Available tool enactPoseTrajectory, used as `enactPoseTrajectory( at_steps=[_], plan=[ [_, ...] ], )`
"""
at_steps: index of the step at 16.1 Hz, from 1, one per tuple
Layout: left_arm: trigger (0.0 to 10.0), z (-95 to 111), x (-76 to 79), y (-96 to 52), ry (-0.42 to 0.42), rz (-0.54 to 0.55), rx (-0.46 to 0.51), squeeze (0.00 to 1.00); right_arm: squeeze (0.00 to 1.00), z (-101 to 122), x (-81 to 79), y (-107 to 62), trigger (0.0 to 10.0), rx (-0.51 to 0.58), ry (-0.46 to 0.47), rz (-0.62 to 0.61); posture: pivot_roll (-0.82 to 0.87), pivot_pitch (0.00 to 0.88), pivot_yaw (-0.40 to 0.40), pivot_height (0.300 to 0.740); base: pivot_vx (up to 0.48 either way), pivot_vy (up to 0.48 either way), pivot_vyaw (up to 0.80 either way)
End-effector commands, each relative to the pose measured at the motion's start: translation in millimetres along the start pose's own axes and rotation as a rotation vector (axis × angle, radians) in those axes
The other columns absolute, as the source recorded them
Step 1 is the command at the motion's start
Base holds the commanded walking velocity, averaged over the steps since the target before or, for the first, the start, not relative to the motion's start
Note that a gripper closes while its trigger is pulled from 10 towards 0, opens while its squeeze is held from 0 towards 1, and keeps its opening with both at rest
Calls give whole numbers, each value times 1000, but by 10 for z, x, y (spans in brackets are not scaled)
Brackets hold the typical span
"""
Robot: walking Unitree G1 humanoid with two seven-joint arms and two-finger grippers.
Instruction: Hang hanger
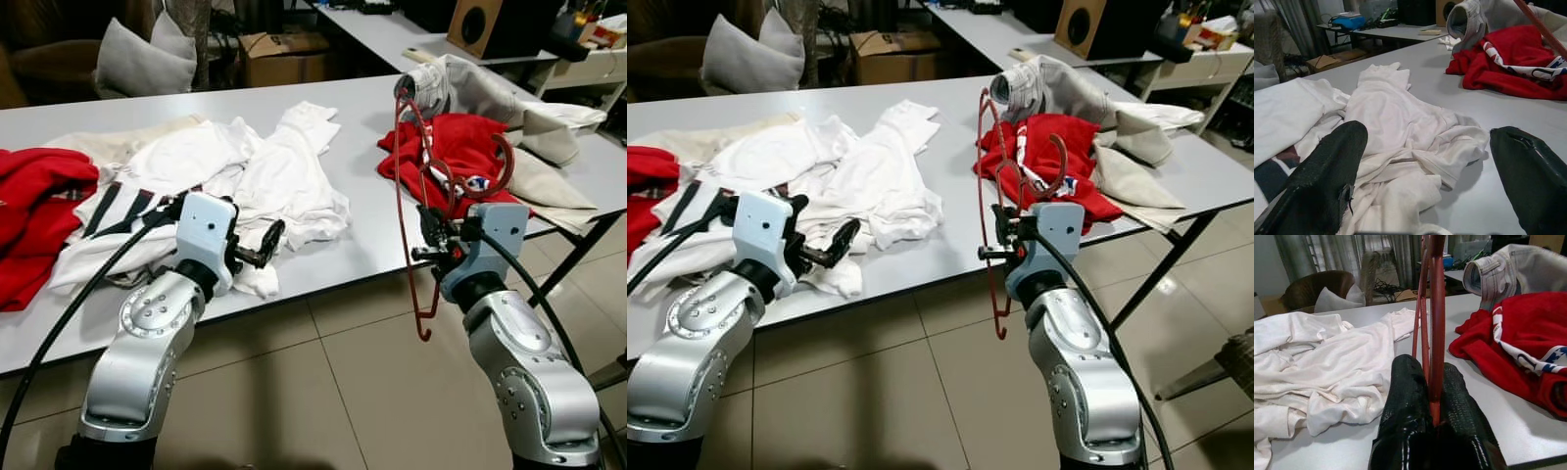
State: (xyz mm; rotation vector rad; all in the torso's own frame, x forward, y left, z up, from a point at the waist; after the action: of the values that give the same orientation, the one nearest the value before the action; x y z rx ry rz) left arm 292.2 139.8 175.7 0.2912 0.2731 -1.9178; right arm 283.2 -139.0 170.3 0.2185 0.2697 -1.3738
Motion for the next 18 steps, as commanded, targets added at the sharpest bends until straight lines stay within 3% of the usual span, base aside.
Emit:
enactPoseTrajectory(
  at_steps=[1, 2, 3, 4, 6, 7, 8, 9, 10, 11, 12, 13, 14, 15, 16, 18],
  plan=[
    [10000, 39, 15, 22, 7, -14, 11, 0, 0, 36, 30, -17, 10000, 16, 14, -9, -100, 0, -21, 740, 0, 0, 0],
    [10000, 39, 16, 21, 7, -16, 12, 0, 0, 40, 26, -18, 10000, 18, 21, -4, -100, 0, -21, 740, 0, 0, 0],
    [10000, 40, 17, 21, 6, -17, 12, 0, 0, 53, 10, -21, 0, 28, 37, 10, -102, 0, -21, 740, 0, 0, 0],
    [10000, 42, 20, 20, 6, -18, 11, 0, 0, 58, 7, -26, 0, 31, 41, 12, -102, 0, -20, 740, 0, 0, 0],
    [10000, 38, 26, 16, 7, -20, 9, 0, 0, 35, 23, -26, 10000, 15, 13, -5, -104, 0, -16, 740, 0, 0, 0],
    [10000, 35, 27, 15, 7, -20, 8, 0, 0, 33, 14, -25, 10000, 15, 18, 5, -104, 0, -16, 740, 0, 0, 0],
    [10000, 29, 31, 15, 6, -22, 5, 0, 0, 40, -4, -30, 0, 23, 26, 21, -109, 0, -11, 740, 0, 0, 0],
    [10000, 27, 34, 16, 5, -22, 4, 0, 0, 37, 1, -32, 0, 22, 20, 15, -109, 0, -11, 740, 0, 0, 0],
    [10000, 23, 38, 18, 5, -23, 3, 0, 0, 25, 13, -32, 8118, 12, 5, 2, -111, 0, -10, 740, 0, 0, 0],
    [10000, 15, 54, 20, 2, -25, 2, 0, 0, 20, -6, -35, 2824, 18, 26, 29, -115, 0, -6, 740, 0, 0, 0],
    [10000, 10, 77, 18, -2, -28, 2, 0, 0, 17, 1, -51, 0, 17, 17, 24, -123, 0, -9, 740, 0, 0, 0],
    [10000, -2, 95, 23, -6, -28, 0, 0, 0, 7, 0, -52, 4392, 10, 15, 31, -124, 0, -17, 740, 0, 0, 0],
    [10000, -15, 103, 26, -11, -24, -2, 0, 0, 14, -16, -50, 0, 14, 20, 51, -127, 0, -20, 740, 0, 0, 0],
    [10000, -26, 102, 28, -17, -18, -4, 0, 0, 24, -4, -40, 0, 13, -5, 37, -130, 0, -23, 740, 0, 0, 0],
    [10000, -32, 103, 31, -18, -16, -5, 0, 0, 12, 12, -23, 10000, -3, -28, 25, -131, 0, -26, 740, 0, 0, 0],
    [10000, -73, 92, 38, -32, -7, -23, 0, 0, -14, 19, 1, 10000, -29, -53, 31, -133, 0, -28, 740, 0, 0, 0]
  ],
)
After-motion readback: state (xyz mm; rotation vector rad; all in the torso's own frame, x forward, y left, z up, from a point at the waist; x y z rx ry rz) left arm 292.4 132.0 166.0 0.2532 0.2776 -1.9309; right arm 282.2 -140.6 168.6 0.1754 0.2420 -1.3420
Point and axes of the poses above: a point about 5 cm out from each wrist's last joint towards the gripper, its own y axis pointing out of the wrist towards the gripper, its own z axis along the axis of the wrist's last joint, x = y × z, the point moved 2 cm from there along y, pointing out of the wrist towards the gripper, and after that the axes turned 10 degrees about y, right-handed, at the moved point
